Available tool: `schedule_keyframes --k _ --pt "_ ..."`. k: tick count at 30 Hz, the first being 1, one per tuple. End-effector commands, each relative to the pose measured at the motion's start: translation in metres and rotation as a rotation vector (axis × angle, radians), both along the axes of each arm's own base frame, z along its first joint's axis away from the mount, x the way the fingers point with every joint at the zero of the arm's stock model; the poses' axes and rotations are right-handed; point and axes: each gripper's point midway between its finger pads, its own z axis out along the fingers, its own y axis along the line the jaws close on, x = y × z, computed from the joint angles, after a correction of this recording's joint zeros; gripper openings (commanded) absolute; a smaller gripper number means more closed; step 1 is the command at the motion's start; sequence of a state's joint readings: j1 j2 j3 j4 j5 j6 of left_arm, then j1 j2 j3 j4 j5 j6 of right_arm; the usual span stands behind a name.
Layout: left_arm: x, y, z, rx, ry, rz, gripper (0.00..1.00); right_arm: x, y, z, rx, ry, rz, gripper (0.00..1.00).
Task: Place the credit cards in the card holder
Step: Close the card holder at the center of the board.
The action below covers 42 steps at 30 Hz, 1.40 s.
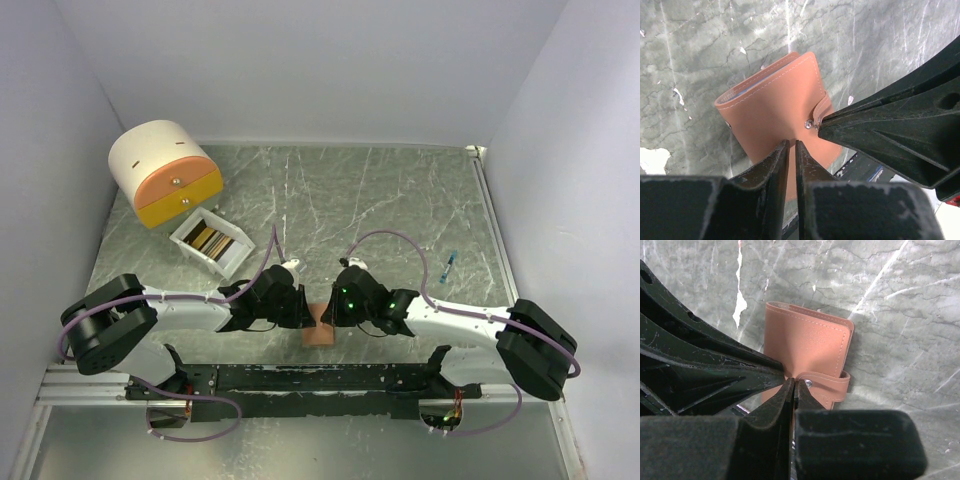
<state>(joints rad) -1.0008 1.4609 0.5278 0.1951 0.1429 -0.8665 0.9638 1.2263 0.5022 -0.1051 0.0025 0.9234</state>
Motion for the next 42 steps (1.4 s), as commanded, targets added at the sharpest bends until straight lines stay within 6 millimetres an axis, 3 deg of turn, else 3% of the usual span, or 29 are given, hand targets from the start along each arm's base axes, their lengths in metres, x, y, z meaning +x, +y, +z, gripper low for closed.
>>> schedule_keyframes --k 1,42 --pt "-0.010 0.005 -0.011 0.032 0.025 -0.023 0.22 -0.004 0.000 -0.004 0.003 0.009 0.008 0.00" --pt "-0.012 0.006 -0.011 0.042 0.017 -0.006 0.22 -0.014 -0.017 -0.034 -0.028 0.042 -0.020 0.00"
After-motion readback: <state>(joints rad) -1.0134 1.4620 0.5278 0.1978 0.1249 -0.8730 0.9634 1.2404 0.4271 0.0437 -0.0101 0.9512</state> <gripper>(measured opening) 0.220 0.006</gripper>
